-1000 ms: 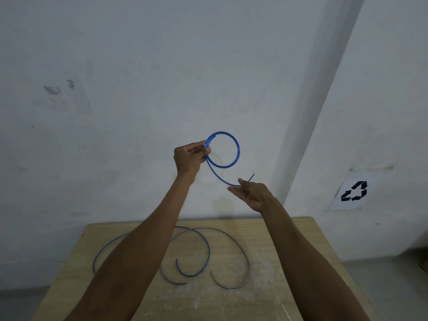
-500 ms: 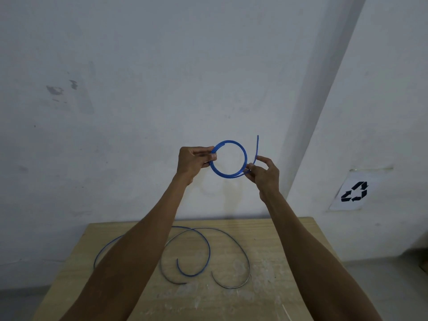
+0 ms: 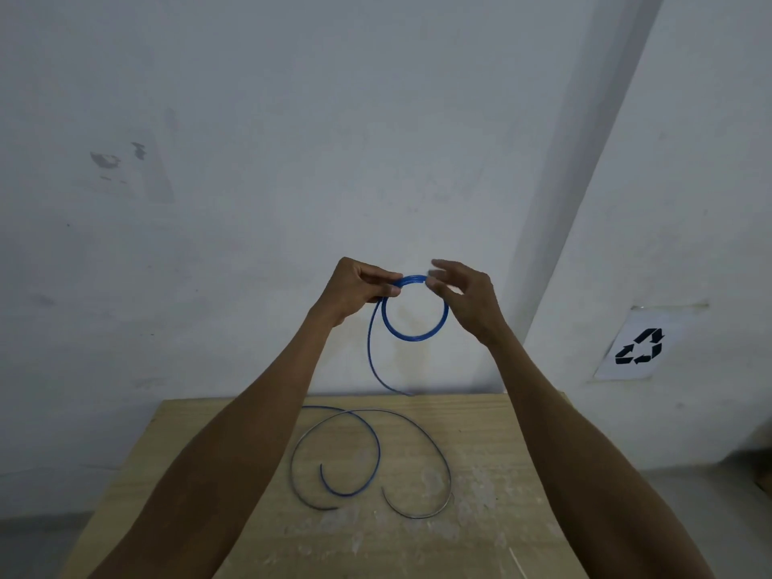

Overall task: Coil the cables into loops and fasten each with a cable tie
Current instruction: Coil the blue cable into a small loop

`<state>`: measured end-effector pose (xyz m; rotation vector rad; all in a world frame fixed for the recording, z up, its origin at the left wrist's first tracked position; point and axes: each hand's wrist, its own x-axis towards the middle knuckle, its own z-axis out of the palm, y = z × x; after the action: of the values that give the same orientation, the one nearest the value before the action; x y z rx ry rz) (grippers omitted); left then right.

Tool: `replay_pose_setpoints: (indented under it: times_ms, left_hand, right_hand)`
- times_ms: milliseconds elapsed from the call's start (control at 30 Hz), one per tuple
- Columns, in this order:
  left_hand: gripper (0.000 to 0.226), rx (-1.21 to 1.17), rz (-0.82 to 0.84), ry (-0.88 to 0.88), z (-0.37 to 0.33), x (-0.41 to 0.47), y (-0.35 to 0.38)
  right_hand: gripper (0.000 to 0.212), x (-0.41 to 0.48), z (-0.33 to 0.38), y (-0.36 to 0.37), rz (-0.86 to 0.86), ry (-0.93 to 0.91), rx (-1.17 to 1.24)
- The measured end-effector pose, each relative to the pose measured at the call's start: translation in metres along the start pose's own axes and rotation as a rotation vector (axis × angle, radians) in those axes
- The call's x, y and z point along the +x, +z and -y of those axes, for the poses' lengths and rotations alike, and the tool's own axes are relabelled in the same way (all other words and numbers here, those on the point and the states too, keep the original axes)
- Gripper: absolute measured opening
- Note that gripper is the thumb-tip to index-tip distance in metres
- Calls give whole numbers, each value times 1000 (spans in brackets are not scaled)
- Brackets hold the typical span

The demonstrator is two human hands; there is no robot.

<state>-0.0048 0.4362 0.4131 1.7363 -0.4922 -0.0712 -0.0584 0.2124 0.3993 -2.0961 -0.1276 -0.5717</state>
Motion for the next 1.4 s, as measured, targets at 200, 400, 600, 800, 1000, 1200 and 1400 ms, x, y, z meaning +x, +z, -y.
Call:
replay_pose_setpoints:
  times_ms: [200, 400, 600, 800, 1000, 1200, 1400]
  left_hand:
    - [30, 59, 59, 14, -7, -4, -3]
    - [29, 30, 96, 30, -9, -8, -9]
    - [24, -71, 80, 58, -3, -14, -9]
    - [20, -92, 5, 77, 1, -13, -4]
    - [22, -138, -44, 74, -1, -12, -7]
    - [21, -150, -38, 69, 0, -13, -10]
    - [21, -204, -39, 49, 6, -16, -9]
  right_hand:
    - [23, 8, 9, 4, 111, 2, 79]
    - [24, 8, 16, 2, 175, 47, 261]
    - [29, 3, 22, -1, 189, 114, 427]
    - [28, 0, 20, 1, 166, 128, 456]
    - [27, -3, 19, -4, 109, 131, 475]
    - [26, -6, 18, -4, 95, 145, 530]
    - [25, -7, 21, -3, 82, 195, 635]
